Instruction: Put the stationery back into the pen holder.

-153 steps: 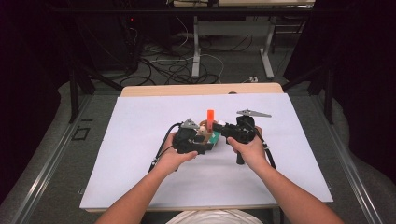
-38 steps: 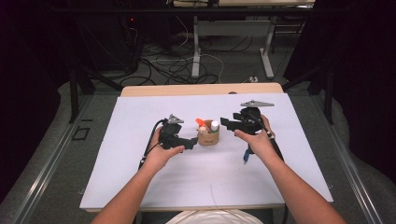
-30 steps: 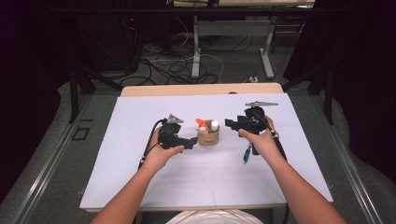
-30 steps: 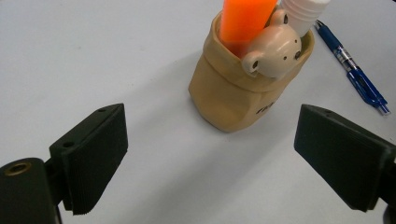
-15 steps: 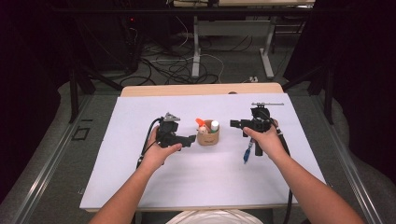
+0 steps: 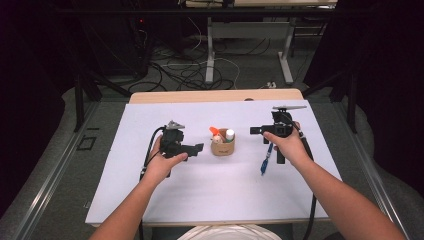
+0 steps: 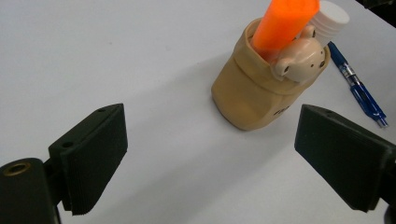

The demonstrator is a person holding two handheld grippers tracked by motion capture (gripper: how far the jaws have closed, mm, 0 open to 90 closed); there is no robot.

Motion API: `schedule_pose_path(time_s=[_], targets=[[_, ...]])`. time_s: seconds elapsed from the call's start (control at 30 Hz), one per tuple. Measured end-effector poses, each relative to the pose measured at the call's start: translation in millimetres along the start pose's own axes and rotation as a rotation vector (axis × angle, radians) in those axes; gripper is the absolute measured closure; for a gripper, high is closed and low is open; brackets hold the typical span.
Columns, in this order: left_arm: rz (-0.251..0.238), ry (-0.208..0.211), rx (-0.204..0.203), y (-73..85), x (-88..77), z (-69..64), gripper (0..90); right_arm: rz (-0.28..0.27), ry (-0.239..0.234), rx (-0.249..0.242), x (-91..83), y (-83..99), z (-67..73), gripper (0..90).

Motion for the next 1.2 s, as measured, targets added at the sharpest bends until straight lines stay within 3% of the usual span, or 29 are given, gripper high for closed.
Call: schedule_pose_path(time_s=[0.2, 0.53, 0.57, 0.7, 0.73, 0.8, 0.83, 1.03, 1.2], targets=[[-0.005, 0.003, -0.011, 2.1, 0.7, 1.3, 9.4, 0.077, 0.018, 0.074, 1.5, 1.3, -8.8, 32.3], [0.006, 0.002, -0.008, 4.6, 3.7, 0.5, 9.4, 0.114, 0.086, 0.138, 4.7, 1.9, -30.6, 23.8], [0.011, -0.001, -0.004, 4.9, 4.0, 0.8, 9.4, 0.116, 0.087, 0.163, 5.0, 1.4, -31.0, 23.7], [0.011, 0.001, -0.005, 5.8, 5.1, 0.9, 9.4, 0.128, 0.107, 0.168, 6.7, 2.6, -37.9, 23.7], [0.012, 0.003, -0.008, 6.0, 5.3, 0.7, 9.4, 0.131, 0.109, 0.185, 6.8, 2.6, -38.3, 23.8], [0.014, -0.001, -0.002, 6.2, 5.5, 1.2, 9.4, 0.128, 0.130, 0.162, 7.4, 3.2, -43.1, 26.7], [0.018, 0.000, -0.005, 6.6, 5.7, 1.0, 9.4, 0.125, 0.134, 0.185, 7.2, 2.8, -43.2, 28.0], [0.017, 0.004, -0.008, 6.8, 6.6, 0.2, 9.5, 0.117, 0.116, 0.207, 6.8, 2.0, -46.4, 35.0], [0.022, 0.001, -0.003, 7.4, 6.9, 0.6, 9.6, 0.137, 0.092, 0.261, 7.9, 3.0, -46.2, 41.7]])
Point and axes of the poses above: each handheld gripper's, and its own axes: x roughly forward along the jaws, y roughly out of its underside, z roughly to its left, the point moved 6 cm from there along x, roughly forward along the jaws, and after that the axes turned 10 degrees about z, right-handed, at the moved point
